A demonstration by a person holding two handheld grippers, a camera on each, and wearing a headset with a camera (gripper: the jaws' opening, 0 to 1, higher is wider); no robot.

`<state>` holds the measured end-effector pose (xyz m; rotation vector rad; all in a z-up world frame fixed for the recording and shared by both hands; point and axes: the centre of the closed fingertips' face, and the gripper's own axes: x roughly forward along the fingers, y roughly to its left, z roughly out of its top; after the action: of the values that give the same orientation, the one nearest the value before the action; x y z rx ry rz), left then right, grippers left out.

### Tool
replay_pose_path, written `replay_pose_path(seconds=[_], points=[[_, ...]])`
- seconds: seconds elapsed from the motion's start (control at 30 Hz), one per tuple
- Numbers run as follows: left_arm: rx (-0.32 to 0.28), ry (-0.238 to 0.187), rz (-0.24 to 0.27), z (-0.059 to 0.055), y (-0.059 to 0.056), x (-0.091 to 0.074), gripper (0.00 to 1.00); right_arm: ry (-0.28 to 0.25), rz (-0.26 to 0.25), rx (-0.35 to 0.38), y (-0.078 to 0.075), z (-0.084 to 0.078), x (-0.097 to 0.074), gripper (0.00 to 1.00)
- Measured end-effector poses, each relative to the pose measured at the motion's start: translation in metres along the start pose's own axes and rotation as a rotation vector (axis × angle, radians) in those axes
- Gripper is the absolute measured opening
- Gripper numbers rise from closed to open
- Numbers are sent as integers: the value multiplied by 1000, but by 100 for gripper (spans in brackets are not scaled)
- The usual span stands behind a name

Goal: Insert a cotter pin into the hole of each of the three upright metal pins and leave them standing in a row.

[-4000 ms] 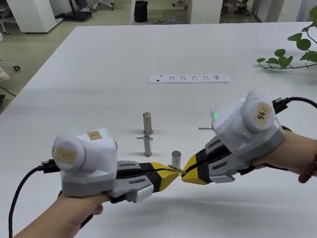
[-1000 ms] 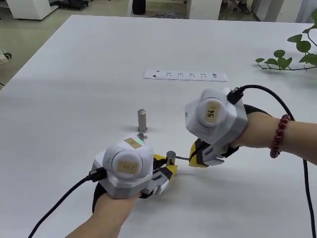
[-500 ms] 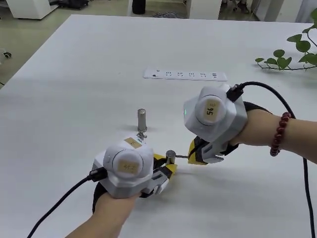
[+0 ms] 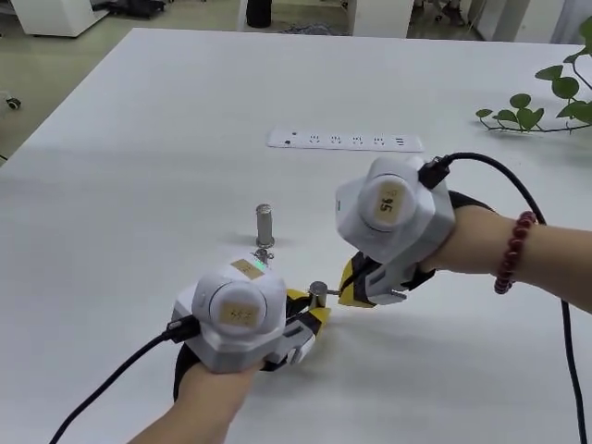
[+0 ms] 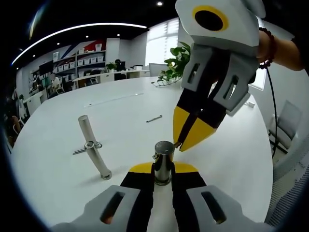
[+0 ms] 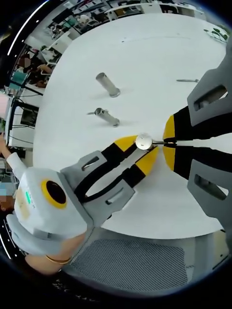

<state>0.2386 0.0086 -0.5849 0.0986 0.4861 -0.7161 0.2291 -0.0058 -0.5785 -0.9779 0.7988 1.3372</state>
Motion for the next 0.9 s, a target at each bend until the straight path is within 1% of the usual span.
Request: replay_pose_path(seconds=[0.17, 0.4, 0.47, 0.53, 0.67, 0.9], points=[[-7, -3, 3, 0, 0, -1, 10, -19, -6, 0, -1, 6, 1, 0], [-16, -7, 6, 0, 0, -1, 10, -48, -8, 23, -1, 14, 2, 0], [-18, -9, 9, 0, 0, 0, 10, -62, -16, 25, -2, 17, 0, 0], [-18, -10, 10, 0, 0, -1, 10, -65, -22, 21, -3, 18, -1, 1], [-18, -10, 13, 0, 0, -1, 10, -71, -29, 29, -3, 19, -8, 5], [-23, -13, 22, 0, 1, 0, 10, -72, -41, 32, -2, 13, -18, 4]])
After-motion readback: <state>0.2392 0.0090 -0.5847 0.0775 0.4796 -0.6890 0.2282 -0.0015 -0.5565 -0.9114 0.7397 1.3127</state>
